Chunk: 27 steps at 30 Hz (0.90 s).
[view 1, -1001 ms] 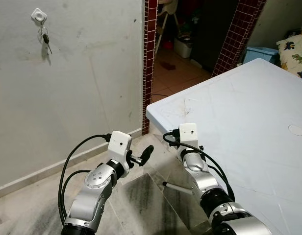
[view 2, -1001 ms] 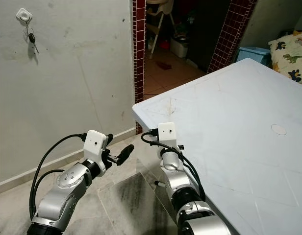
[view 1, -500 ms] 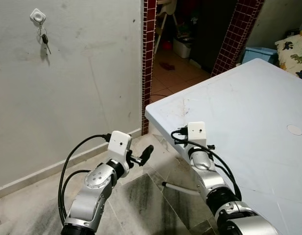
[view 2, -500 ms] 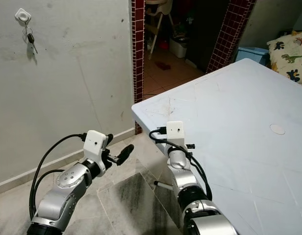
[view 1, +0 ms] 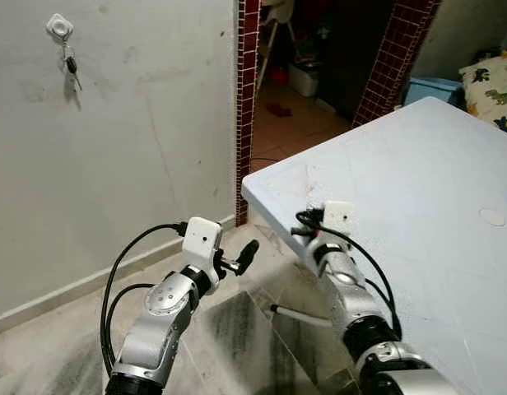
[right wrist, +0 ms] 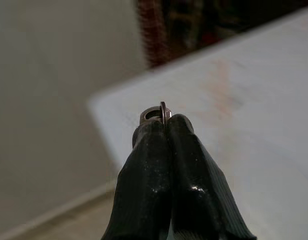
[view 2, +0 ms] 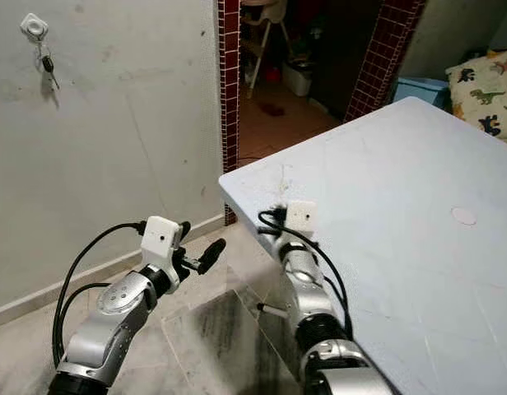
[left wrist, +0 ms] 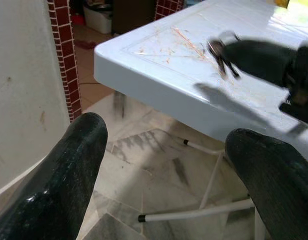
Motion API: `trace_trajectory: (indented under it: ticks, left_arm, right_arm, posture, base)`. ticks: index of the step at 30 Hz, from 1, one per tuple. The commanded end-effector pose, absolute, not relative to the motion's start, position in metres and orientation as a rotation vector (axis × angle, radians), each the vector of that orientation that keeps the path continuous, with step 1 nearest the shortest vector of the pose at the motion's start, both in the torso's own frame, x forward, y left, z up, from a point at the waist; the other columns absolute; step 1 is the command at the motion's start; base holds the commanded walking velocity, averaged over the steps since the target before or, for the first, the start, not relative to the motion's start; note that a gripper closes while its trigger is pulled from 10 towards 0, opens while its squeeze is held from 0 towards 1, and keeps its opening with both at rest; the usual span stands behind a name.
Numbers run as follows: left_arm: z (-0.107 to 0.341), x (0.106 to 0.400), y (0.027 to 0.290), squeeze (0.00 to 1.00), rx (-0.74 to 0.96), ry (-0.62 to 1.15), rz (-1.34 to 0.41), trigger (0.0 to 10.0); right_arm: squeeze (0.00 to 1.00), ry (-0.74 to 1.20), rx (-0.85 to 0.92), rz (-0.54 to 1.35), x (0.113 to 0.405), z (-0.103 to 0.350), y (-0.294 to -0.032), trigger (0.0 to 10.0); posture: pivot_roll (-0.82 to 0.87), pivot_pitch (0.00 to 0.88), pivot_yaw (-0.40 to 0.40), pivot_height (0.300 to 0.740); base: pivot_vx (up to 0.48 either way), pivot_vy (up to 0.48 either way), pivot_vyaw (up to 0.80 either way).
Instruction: Hang keys on a hook
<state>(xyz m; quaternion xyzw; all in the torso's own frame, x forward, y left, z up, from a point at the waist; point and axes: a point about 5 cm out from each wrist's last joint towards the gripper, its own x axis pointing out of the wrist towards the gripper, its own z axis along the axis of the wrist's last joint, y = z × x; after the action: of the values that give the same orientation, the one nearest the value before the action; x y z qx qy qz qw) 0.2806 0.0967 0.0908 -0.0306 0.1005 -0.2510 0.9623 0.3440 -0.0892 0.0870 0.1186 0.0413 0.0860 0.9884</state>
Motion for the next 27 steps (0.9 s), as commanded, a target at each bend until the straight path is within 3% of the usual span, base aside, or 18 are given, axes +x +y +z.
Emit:
trace_trajectory:
  ticks: [1,14,15,17,18,19,22,27]
  left_arm:
    - [0.091,0.283,0.097,0.0,-0.056,0.2,-0.499,10.0]
    - [0.091,0.284,0.096,0.0,-0.06,0.195,-0.494,10.0]
    - [0.091,0.284,0.096,0.0,-0.059,0.193,-0.494,10.0]
    - [0.091,0.285,0.095,0.0,-0.057,0.192,-0.494,10.0]
    - [0.091,0.285,0.095,0.0,-0.057,0.192,-0.494,10.0]
    - [0.091,0.285,0.095,0.0,-0.057,0.192,-0.496,10.0]
    - [0.09,0.285,0.094,0.0,-0.057,0.193,-0.501,10.0]
    - [0.09,0.285,0.094,0.0,-0.056,0.192,-0.503,10.0]
  right_arm:
    - [0.0,0.032,0.298,0.224,0.345,0.098,-0.088,0.0]
    - [0.0,0.014,0.284,0.255,0.341,0.098,-0.09,0.0]
    - [0.0,0.001,0.116,0.242,0.342,0.098,-0.093,4.9]
    - [0.0,-0.015,-0.117,0.176,0.344,0.098,-0.104,4.9]
    - [0.0,-0.015,-0.117,0.176,0.344,0.098,-0.104,4.9]
    - [0.0,-0.02,-0.144,0.112,0.345,0.099,-0.116,10.0]
    - [0.0,-0.018,-0.139,0.038,0.347,0.1,-0.132,10.0]
    - [0.0,0.016,-0.164,0.018,0.346,0.095,-0.139,10.0]
  posture:
    - [0.16,0.0,-0.065,0.74]
    - [0.15,0.0,-0.066,0.74]
    - [0.15,0.0,-0.066,0.74]
    - [0.15,0.0,-0.062,0.74]
    - [0.15,0.0,-0.062,0.74]
    - [0.15,0.0,-0.06,0.74]
    - [0.14,0.0,-0.057,0.74]
    - [0.15,0.0,-0.06,0.74]
  base:
    - [0.0,0.0,0.0]
    - [0.0,0.0,0.0]
    - [0.0,0.0,0.0]
    - [0.0,0.0,0.0]
    - [0.0,0.0,0.0]
    - [0.0,0.0,0.0]
    - [0.0,0.0,0.0]
    - [0.0,0.0,0.0]
